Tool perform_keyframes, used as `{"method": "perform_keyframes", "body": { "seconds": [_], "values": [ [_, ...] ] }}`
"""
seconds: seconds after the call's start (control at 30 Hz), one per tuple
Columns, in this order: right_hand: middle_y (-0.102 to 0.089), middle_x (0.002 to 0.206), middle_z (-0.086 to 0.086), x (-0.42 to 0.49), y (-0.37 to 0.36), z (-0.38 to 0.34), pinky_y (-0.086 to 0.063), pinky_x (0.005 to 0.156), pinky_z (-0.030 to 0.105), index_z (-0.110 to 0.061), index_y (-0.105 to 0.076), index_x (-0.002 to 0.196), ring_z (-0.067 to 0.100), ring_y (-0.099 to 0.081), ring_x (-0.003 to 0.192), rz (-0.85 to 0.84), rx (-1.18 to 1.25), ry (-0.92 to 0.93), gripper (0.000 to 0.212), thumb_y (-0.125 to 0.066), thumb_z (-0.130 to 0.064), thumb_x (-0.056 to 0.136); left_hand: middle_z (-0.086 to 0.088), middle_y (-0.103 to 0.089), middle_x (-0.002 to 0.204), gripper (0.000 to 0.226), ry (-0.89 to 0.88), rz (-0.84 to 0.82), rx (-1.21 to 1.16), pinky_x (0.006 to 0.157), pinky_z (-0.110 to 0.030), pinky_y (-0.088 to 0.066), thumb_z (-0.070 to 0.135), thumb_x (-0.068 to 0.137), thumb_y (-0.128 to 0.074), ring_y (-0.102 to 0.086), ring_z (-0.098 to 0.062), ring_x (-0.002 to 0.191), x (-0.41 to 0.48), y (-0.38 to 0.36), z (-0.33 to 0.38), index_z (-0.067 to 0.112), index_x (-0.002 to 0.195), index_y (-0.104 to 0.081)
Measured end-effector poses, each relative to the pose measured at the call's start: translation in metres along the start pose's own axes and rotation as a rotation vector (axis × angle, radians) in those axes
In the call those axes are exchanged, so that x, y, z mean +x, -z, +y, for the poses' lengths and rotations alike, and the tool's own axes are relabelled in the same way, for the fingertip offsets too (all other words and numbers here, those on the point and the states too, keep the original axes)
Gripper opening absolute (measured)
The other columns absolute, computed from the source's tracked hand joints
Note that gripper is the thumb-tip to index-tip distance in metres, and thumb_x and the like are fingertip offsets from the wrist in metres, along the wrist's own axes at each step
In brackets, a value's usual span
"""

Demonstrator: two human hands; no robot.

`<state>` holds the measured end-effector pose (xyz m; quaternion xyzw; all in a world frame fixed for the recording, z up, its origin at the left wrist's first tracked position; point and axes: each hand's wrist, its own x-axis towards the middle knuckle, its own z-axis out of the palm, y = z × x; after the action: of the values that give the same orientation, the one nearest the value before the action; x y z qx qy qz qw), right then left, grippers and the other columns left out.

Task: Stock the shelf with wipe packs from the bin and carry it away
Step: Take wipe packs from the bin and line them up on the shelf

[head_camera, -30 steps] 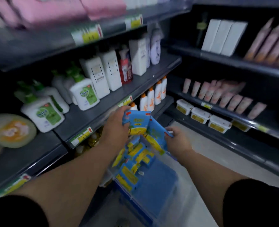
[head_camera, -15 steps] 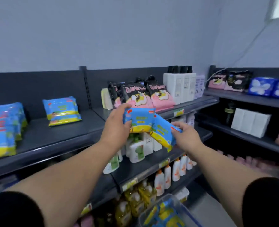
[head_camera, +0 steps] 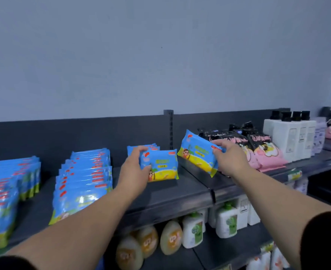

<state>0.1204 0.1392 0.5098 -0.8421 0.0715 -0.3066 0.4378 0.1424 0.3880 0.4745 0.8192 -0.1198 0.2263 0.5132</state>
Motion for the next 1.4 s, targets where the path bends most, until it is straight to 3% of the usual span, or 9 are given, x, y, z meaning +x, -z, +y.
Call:
{"method": "perform_keyframes", "body": {
  "seconds": [0.07, 0.17, 0.3, 0.57, 0.67, 0.8, 1.07, 1.23, 1.4],
  "values": [
    [-0.065, 0.104, 0.000, 0.007, -0.012, -0.003, -0.055, 0.081, 0.040, -0.026, -0.066, 0.106, 0.022, -0.063, 0.090, -0.021, 0.038, -0.005, 0.020, -0.056, -0.016, 0.092, -0.002, -0.060, 0.113, 0.049, 0.057, -0.026, 0.014, 0.079, -0.039, -0.055, 0.004, 0.086, -0.060, -0.063, -0.021, 0.091, 0.005, 0.002, -0.014, 0.044, 0.111, -0.045],
    [-0.066, 0.105, 0.002, 0.017, -0.029, -0.005, -0.056, 0.078, 0.040, -0.025, -0.066, 0.111, 0.021, -0.064, 0.091, -0.110, 0.085, -0.015, 0.022, -0.057, -0.016, 0.093, -0.001, -0.061, 0.115, 0.046, 0.141, -0.059, 0.017, 0.072, -0.030, -0.055, 0.005, 0.088, -0.059, -0.064, -0.019, 0.090, 0.013, 0.000, -0.034, 0.037, 0.118, -0.047],
    [-0.067, 0.104, 0.003, 0.031, -0.054, -0.004, -0.057, 0.080, 0.049, -0.036, -0.065, 0.093, 0.024, -0.066, 0.093, -0.243, 0.156, -0.028, 0.021, -0.058, -0.016, 0.093, 0.000, -0.059, 0.117, 0.045, 0.214, -0.079, 0.041, 0.059, -0.019, -0.049, 0.006, 0.091, -0.057, -0.063, -0.016, 0.089, 0.026, -0.006, -0.047, 0.033, 0.124, -0.044],
    [-0.066, 0.096, 0.003, 0.068, -0.095, 0.008, -0.053, 0.047, 0.025, -0.021, -0.063, 0.107, 0.014, -0.064, 0.071, -0.523, 0.298, -0.132, 0.014, -0.055, -0.015, 0.096, -0.004, -0.057, 0.115, 0.038, 0.378, 0.014, 0.043, 0.070, -0.030, -0.051, 0.023, 0.099, -0.040, -0.061, -0.017, 0.084, 0.058, -0.026, -0.052, 0.018, 0.136, -0.041],
    [-0.067, 0.098, 0.006, 0.080, -0.116, 0.016, -0.054, 0.054, 0.030, -0.017, -0.063, 0.110, 0.016, -0.064, 0.076, -0.661, 0.352, -0.203, 0.016, -0.057, -0.016, 0.096, -0.001, -0.052, 0.112, 0.052, 0.474, 0.013, 0.051, 0.066, -0.028, -0.043, 0.050, 0.098, -0.035, -0.054, -0.011, 0.080, 0.064, -0.032, -0.052, 0.015, 0.136, -0.039],
    [-0.067, 0.100, 0.004, 0.086, -0.146, 0.022, -0.056, 0.057, 0.032, -0.016, -0.061, 0.114, 0.015, -0.066, 0.076, -0.753, 0.369, -0.219, 0.019, -0.058, -0.016, 0.095, 0.001, -0.050, 0.120, 0.071, 0.488, 0.059, 0.042, 0.084, -0.033, -0.050, 0.063, 0.089, -0.043, -0.055, -0.015, 0.096, 0.067, -0.039, -0.057, 0.015, 0.141, -0.033],
    [-0.053, 0.109, -0.004, 0.107, -0.171, 0.028, -0.045, 0.084, 0.025, -0.022, -0.055, 0.127, 0.014, -0.055, 0.098, -0.652, 0.009, 0.130, 0.039, -0.063, -0.033, 0.091, 0.004, -0.052, 0.132, 0.083, 0.415, 0.157, -0.024, 0.098, -0.039, -0.048, 0.050, 0.077, -0.071, -0.057, -0.015, 0.108, 0.070, -0.051, -0.070, 0.021, 0.142, -0.029],
    [-0.047, 0.139, -0.006, 0.107, -0.168, 0.032, -0.045, 0.099, 0.026, -0.026, -0.038, 0.144, 0.015, -0.055, 0.117, -0.891, 0.015, 0.070, 0.088, -0.084, -0.033, 0.070, 0.005, -0.042, 0.134, 0.104, 0.401, -0.001, 0.143, 0.101, -0.035, -0.045, 0.053, 0.061, -0.081, -0.051, -0.015, 0.117, 0.076, -0.051, -0.075, 0.023, 0.145, -0.027],
    [-0.044, 0.140, -0.006, 0.106, -0.166, 0.032, -0.040, 0.099, 0.021, -0.028, -0.029, 0.149, 0.010, -0.049, 0.115, -1.012, 0.035, 0.063, 0.104, -0.089, -0.029, 0.063, 0.011, -0.060, 0.120, 0.078, 0.471, -0.213, 0.140, 0.094, -0.029, -0.050, 0.040, 0.068, -0.083, -0.061, -0.008, 0.104, 0.087, -0.041, -0.076, 0.031, 0.131, -0.038]
  ]
}}
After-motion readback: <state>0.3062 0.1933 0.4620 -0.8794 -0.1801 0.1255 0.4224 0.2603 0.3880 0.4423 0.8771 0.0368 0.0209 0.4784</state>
